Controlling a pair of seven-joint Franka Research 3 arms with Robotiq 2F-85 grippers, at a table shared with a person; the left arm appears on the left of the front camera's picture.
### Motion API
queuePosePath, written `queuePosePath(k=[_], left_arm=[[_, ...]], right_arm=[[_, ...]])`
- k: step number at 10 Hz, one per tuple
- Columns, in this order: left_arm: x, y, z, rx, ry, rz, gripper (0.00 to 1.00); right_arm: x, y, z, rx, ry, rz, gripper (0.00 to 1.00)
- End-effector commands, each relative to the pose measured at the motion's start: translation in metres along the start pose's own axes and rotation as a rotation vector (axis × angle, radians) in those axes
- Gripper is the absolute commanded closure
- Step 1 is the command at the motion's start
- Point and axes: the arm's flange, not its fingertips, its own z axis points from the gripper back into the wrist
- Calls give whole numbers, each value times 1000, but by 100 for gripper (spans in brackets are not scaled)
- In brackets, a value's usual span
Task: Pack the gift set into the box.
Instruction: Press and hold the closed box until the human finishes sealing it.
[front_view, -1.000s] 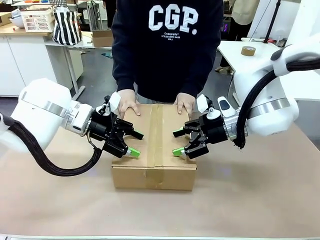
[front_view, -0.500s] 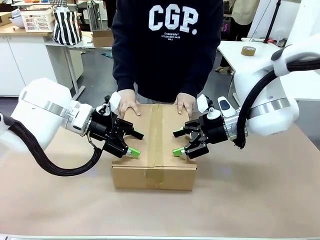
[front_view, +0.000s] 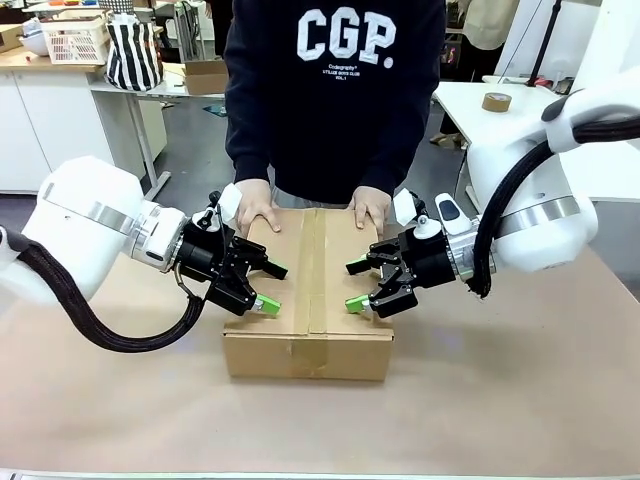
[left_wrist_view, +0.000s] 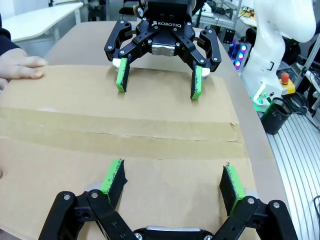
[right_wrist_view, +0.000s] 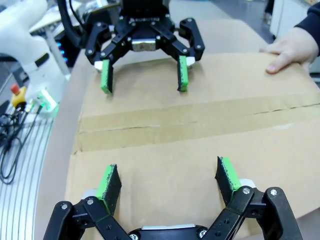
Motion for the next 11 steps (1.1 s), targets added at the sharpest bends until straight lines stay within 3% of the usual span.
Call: queuePosePath(k=[1, 11], left_arm=[[-1, 0, 0, -2, 0, 2, 0], [-1, 0, 0, -2, 0, 2, 0]], right_arm=[[-2, 2, 0, -9, 16, 4, 0], [-2, 2, 0, -9, 16, 4, 0]])
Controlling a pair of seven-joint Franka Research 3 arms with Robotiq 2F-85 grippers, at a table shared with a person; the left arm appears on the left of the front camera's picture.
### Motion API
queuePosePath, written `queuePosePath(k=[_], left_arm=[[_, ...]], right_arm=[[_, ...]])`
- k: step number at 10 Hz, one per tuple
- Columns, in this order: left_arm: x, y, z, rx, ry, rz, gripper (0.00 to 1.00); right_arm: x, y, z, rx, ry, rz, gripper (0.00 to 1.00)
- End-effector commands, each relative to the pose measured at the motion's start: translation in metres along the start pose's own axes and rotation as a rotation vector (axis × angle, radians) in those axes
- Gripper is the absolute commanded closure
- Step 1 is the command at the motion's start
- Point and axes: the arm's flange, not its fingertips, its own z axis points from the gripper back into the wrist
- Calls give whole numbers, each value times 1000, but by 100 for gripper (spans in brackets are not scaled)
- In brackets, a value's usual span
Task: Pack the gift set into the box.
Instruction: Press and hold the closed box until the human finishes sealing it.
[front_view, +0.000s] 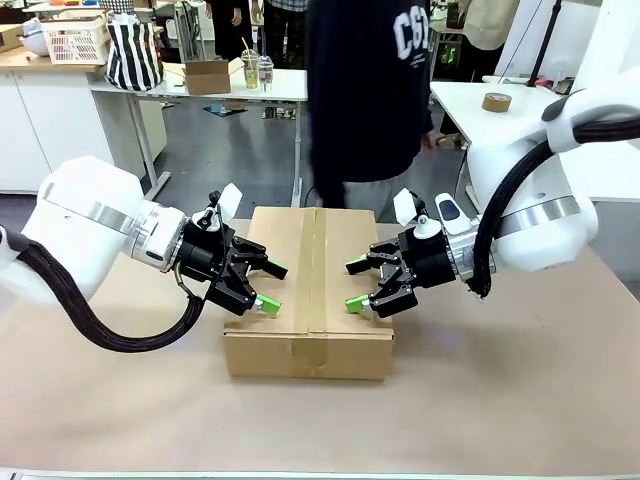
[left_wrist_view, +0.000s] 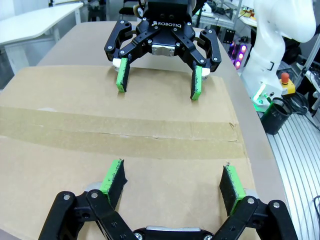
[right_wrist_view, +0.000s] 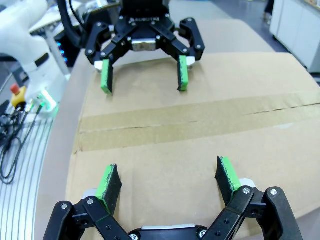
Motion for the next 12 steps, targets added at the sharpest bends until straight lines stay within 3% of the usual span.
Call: queuePosePath(k=[1, 12], left_arm=[[-2, 0, -1, -2, 0, 3, 0], [-2, 0, -1, -2, 0, 3, 0]], right_arm=[[-2, 2, 0, -9, 16, 3, 0], [-2, 2, 0, -9, 16, 3, 0]])
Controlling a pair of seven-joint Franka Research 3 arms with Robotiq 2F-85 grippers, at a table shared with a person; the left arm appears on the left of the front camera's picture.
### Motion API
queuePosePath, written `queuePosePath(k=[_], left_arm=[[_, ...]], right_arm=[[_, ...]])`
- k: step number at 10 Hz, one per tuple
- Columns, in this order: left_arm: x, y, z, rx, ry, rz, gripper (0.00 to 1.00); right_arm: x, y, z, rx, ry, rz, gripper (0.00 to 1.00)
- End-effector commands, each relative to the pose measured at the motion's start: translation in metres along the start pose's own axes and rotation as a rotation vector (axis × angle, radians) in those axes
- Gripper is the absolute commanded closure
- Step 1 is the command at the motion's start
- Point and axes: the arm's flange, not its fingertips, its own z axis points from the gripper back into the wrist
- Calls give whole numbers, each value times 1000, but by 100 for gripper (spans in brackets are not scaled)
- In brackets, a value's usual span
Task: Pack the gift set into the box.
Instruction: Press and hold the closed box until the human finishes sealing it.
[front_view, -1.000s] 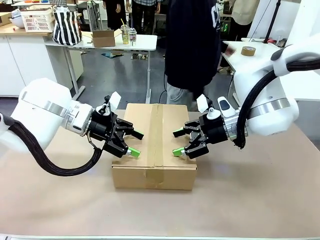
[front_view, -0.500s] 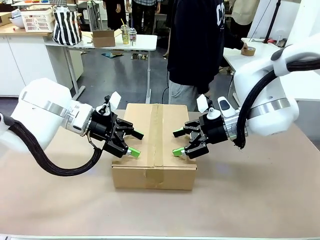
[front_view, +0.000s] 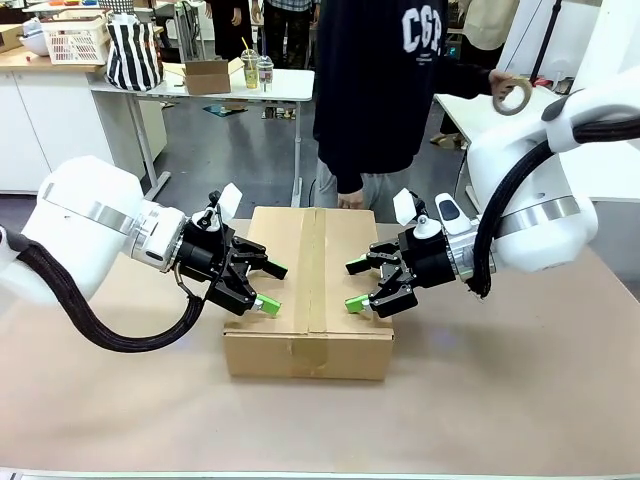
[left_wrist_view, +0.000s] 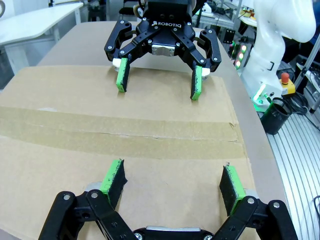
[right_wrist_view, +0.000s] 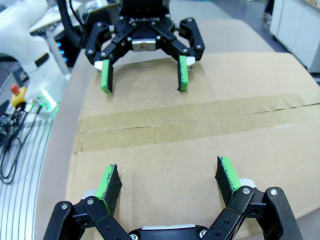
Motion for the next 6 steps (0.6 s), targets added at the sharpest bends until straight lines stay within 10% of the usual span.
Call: queuePosePath(k=[1, 6], left_arm=[[-2, 0, -1, -2, 0, 3, 0], [-2, 0, -1, -2, 0, 3, 0]], right_arm=[[-2, 2, 0, -9, 16, 3, 0], [-2, 2, 0, -9, 16, 3, 0]])
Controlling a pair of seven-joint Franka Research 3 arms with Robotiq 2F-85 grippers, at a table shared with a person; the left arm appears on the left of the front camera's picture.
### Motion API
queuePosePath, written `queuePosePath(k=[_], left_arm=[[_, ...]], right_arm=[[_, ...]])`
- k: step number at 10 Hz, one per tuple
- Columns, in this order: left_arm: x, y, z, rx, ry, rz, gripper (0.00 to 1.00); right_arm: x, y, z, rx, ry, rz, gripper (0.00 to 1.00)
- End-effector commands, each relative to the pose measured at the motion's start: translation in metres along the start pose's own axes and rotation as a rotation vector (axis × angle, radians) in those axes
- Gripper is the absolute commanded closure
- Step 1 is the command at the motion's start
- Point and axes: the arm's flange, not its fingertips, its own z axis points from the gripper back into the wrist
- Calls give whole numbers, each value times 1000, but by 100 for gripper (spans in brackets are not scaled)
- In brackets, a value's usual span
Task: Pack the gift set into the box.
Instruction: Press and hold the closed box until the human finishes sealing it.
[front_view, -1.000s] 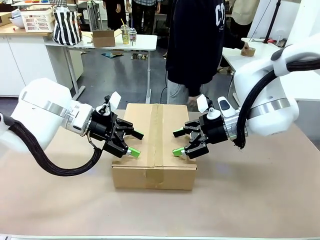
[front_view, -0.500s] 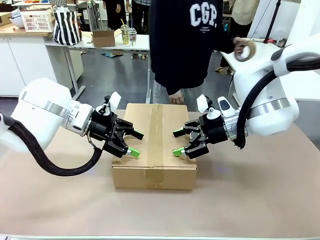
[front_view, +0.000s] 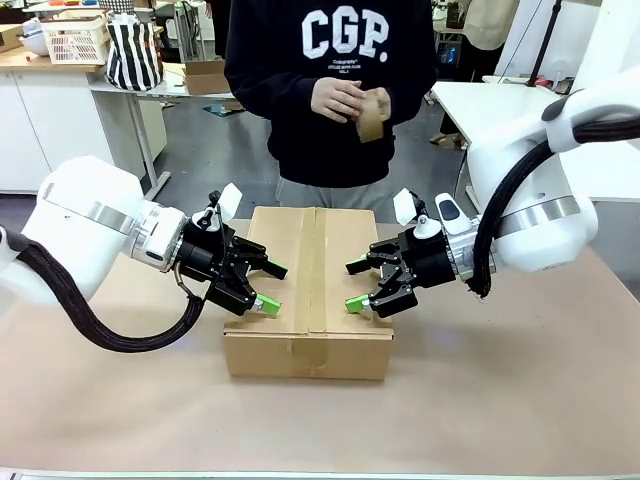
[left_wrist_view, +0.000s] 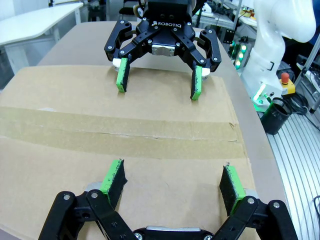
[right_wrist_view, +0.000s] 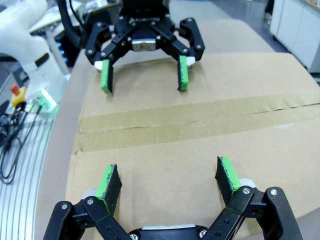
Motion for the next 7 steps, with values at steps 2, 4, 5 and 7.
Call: queuePosePath(k=[2, 4, 5, 7], left_arm=[[-2, 0, -1, -2, 0, 3, 0], [-2, 0, -1, -2, 0, 3, 0], [-2, 0, -1, -2, 0, 3, 0], [-2, 0, -1, -2, 0, 3, 0]], right_arm=[[-2, 2, 0, -9, 16, 3, 0], [-2, 2, 0, -9, 16, 3, 0], [-2, 2, 0, -9, 16, 3, 0], [-2, 2, 0, -9, 16, 3, 0]])
